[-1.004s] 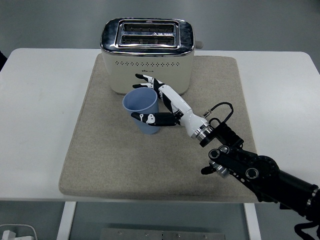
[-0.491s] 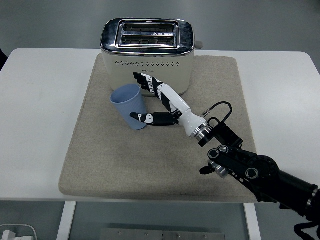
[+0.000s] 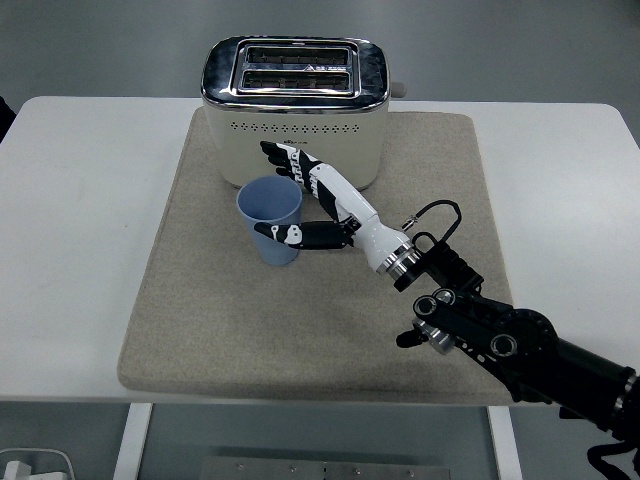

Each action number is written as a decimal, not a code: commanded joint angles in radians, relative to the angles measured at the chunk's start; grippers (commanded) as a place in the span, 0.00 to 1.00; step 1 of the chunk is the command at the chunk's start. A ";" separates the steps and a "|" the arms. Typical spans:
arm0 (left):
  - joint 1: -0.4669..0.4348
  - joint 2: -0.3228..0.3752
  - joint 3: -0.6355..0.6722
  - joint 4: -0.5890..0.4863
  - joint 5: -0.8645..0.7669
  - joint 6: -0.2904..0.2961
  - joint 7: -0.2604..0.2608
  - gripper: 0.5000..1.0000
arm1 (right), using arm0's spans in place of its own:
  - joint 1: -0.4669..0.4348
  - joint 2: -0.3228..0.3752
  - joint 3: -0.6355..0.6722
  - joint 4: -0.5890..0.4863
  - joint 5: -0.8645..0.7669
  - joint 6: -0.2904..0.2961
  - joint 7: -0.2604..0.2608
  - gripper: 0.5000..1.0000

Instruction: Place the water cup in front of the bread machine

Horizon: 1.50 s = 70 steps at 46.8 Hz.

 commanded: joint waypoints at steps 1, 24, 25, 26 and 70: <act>0.000 0.000 0.000 0.000 0.000 0.000 0.000 1.00 | 0.002 0.000 0.000 0.009 0.002 0.002 0.000 0.84; 0.000 0.000 0.000 0.000 0.000 0.000 0.000 1.00 | 0.001 -0.117 0.035 0.050 0.028 0.014 0.000 0.84; 0.000 0.000 0.000 0.000 0.000 0.000 0.000 1.00 | 0.001 -0.127 0.040 0.052 0.035 0.018 0.000 0.84; -0.001 0.000 0.000 0.000 0.000 0.000 0.000 1.00 | 0.001 -0.149 0.052 0.059 0.045 0.032 0.000 0.84; 0.000 0.000 0.000 0.000 0.000 0.000 0.000 1.00 | 0.051 -0.459 0.196 0.059 0.567 0.354 -0.313 0.84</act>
